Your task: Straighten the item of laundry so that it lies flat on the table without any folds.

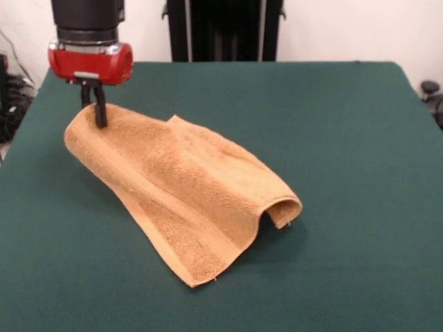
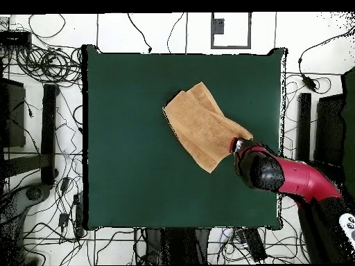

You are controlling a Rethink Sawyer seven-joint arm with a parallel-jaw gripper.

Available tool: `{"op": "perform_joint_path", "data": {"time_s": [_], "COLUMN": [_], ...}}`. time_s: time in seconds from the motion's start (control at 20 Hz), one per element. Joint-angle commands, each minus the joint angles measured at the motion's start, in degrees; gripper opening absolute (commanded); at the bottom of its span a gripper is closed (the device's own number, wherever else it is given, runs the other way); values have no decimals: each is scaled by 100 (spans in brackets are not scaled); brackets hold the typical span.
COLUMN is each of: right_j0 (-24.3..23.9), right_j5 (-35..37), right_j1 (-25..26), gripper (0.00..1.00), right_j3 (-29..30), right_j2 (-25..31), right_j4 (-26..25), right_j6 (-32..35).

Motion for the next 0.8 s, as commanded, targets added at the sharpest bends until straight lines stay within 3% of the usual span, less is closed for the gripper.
{"op": "perform_joint_path", "data": {"time_s": [0.05,0.5,0.8], "right_j0": [-164,-186,39], "right_j5": [345,212,83], "right_j1": [292,419,330], "gripper": [0,0,0], "right_j3": [-505,-547,-436], "right_j2": [1014,1160,958], "right_j4": [-586,-907,-995], "right_j6": [-1319,-880,-376]}}
